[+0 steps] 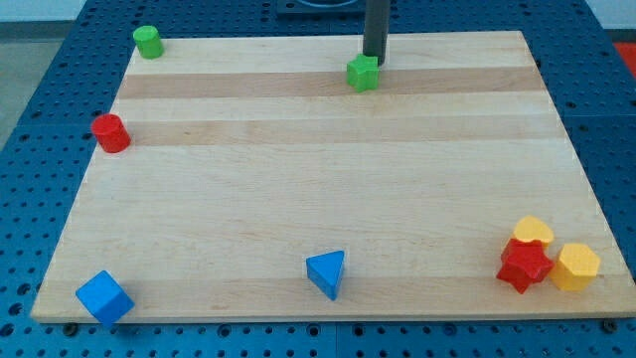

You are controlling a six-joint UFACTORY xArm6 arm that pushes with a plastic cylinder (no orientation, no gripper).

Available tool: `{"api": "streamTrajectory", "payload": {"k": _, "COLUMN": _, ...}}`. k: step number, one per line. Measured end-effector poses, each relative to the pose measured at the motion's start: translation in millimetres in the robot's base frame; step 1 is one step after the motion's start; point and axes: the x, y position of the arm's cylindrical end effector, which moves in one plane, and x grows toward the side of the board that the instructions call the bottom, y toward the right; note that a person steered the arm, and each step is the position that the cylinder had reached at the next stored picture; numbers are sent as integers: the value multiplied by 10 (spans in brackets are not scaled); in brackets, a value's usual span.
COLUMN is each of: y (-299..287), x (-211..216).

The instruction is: Push the green star towards the top of the blue triangle

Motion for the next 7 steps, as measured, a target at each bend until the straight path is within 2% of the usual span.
{"api": "streamTrajectory", "payload": {"k": 2, "y": -353, "x": 463}}
{"api": "streamTrajectory", "payload": {"k": 4, "y": -408, "x": 478}}
{"api": "streamTrajectory", "payload": {"k": 5, "y": -408, "x": 416}}
{"api": "streamTrajectory", "payload": {"k": 7, "y": -535, "x": -25}}
